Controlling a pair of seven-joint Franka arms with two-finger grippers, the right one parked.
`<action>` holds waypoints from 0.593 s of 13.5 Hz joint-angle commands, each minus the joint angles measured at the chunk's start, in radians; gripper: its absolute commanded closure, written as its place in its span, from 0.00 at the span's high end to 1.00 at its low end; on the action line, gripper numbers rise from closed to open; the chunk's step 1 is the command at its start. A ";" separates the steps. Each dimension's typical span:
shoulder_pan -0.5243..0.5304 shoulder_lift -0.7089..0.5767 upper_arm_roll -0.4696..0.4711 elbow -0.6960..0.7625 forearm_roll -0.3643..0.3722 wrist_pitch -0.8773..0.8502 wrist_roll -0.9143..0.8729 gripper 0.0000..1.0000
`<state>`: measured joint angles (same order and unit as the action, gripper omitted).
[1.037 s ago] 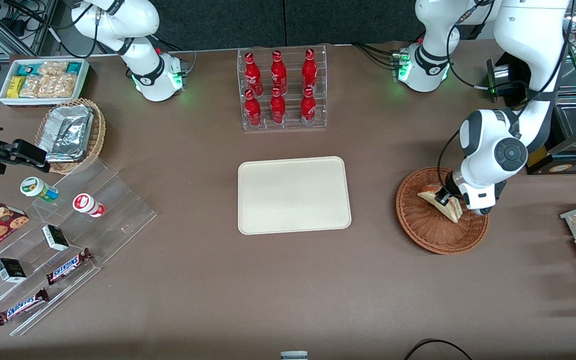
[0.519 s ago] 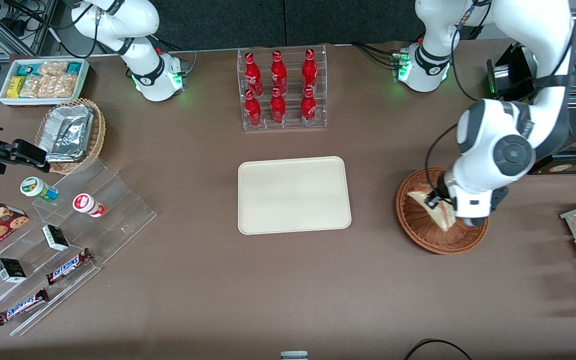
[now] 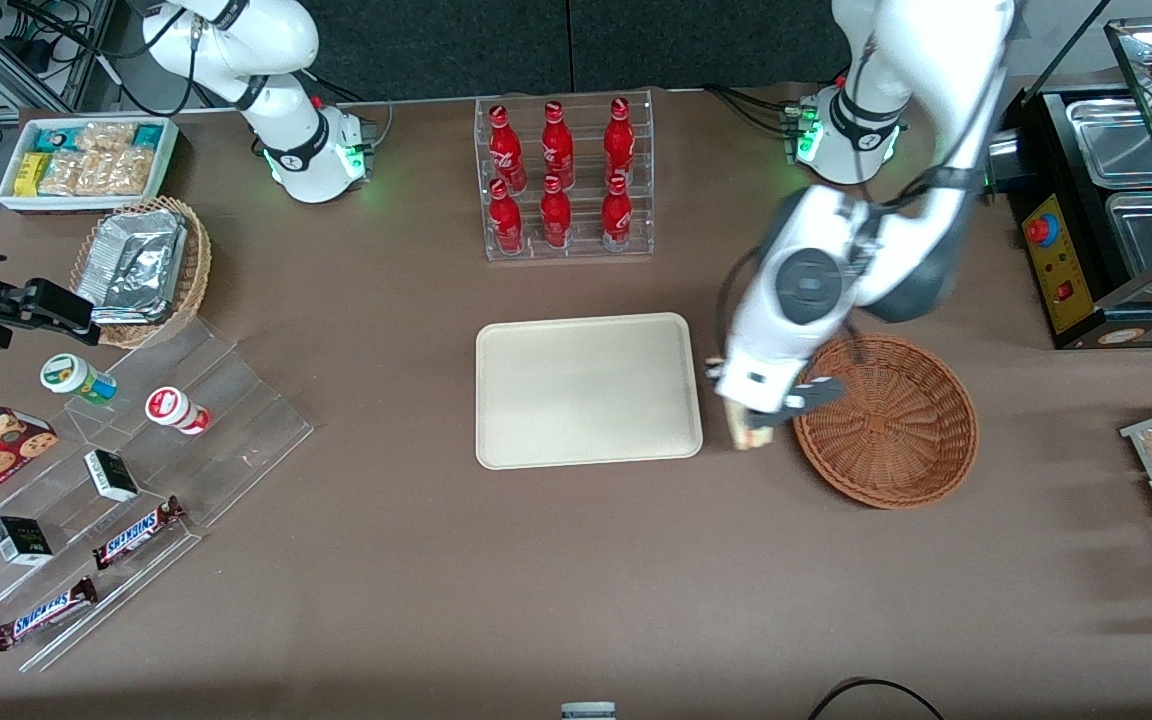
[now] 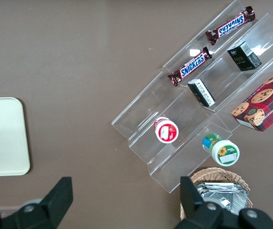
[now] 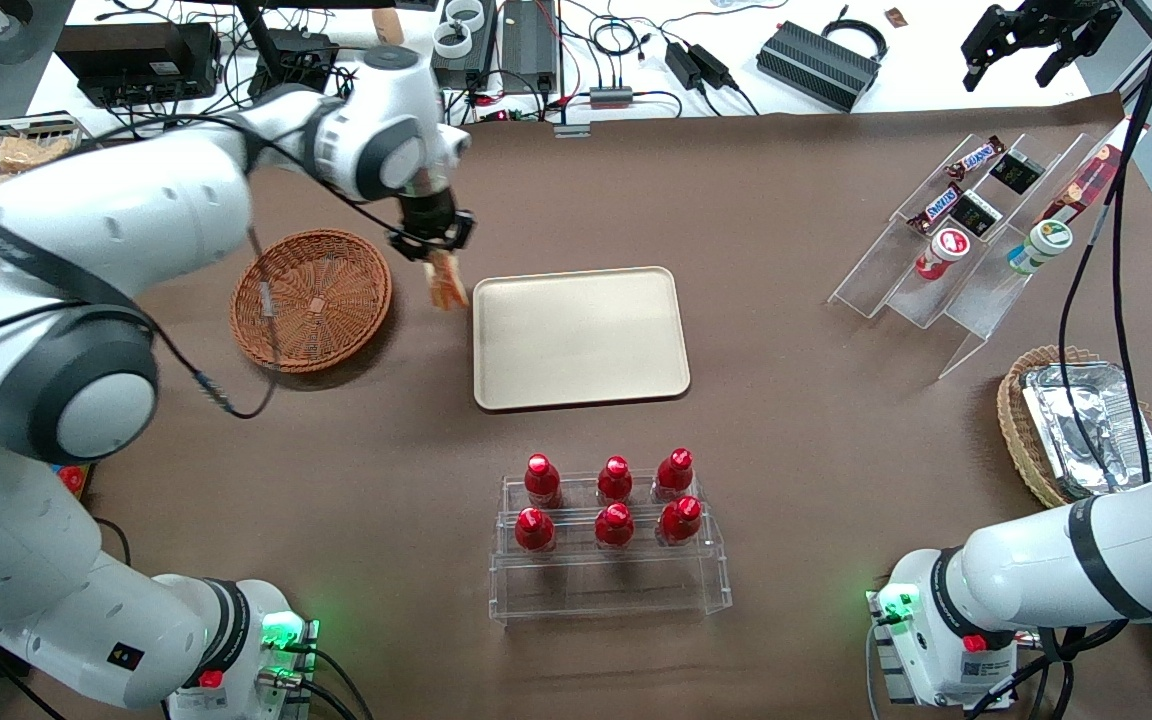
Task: Place sandwich from basket to tray
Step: 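Lift the sandwich and carry it over the cream tray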
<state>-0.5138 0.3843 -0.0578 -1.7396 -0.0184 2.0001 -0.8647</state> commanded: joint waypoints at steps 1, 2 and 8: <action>-0.095 0.155 0.015 0.188 -0.002 -0.026 -0.046 0.00; -0.129 0.184 0.013 0.221 -0.003 -0.024 -0.051 0.00; -0.250 0.323 0.015 0.334 -0.002 -0.001 -0.048 0.00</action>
<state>-0.7288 0.6536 -0.0577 -1.4825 -0.0186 2.0070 -0.9087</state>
